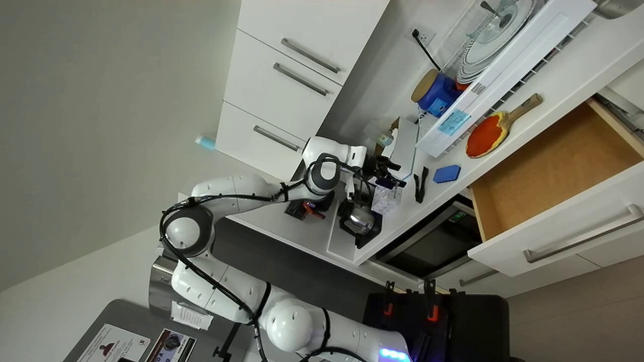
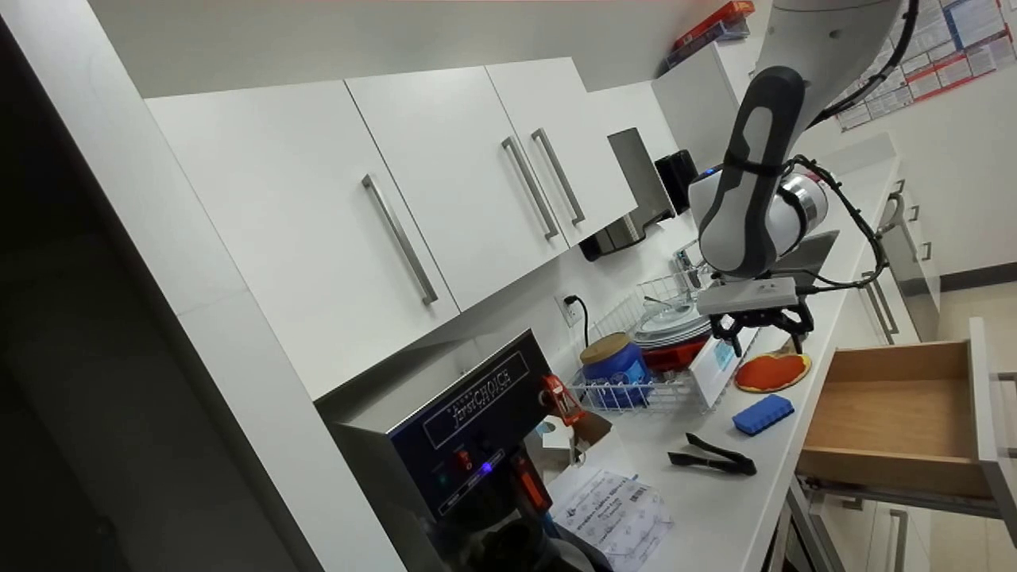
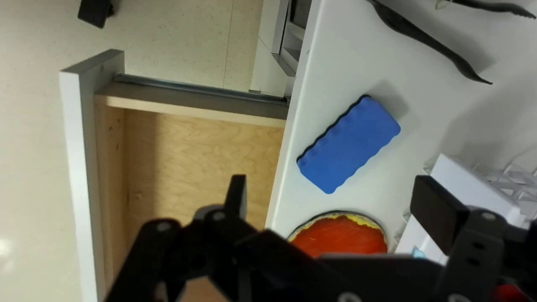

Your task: Put the sponge on the dish rack

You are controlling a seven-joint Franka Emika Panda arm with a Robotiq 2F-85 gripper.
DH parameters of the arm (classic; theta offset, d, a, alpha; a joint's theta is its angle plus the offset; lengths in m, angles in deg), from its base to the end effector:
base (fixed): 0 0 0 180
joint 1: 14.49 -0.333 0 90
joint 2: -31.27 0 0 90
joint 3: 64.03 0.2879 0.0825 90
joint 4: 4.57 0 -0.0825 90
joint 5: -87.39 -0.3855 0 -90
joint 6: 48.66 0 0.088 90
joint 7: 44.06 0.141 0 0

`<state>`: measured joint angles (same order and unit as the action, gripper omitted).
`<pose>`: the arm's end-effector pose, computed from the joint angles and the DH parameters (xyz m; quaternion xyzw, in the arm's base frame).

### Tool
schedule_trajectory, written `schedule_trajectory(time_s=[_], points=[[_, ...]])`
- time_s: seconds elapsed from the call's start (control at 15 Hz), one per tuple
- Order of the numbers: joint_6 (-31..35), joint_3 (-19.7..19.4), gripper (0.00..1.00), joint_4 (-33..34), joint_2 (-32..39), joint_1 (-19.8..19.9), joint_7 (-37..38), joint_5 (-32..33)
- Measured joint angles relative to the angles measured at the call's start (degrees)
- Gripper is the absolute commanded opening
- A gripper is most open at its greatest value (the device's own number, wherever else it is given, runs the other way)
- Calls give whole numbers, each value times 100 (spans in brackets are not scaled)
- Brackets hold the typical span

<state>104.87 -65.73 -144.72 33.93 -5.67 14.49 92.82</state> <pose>0.4989 -0.0912 0.2373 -0.8421 0.5306 -0.0957 0.0145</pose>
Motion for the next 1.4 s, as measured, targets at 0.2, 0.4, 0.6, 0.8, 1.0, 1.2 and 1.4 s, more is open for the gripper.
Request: schedule_trajectory(time_s=[0.2,0.4,0.6,0.8,1.0,1.2,1.4], points=[[1,-145,100,274,424,-231,1070,7],[6,-372,100,628,907,-498,2098,-1],[7,-633,100,1012,1376,-698,2974,-30],[7,-745,100,1220,1662,-767,3225,-70],[7,-745,100,1215,1655,-773,3216,-70],[7,-749,100,1260,1741,-775,3216,-207],[18,-749,100,1487,2035,-783,3217,-464]])
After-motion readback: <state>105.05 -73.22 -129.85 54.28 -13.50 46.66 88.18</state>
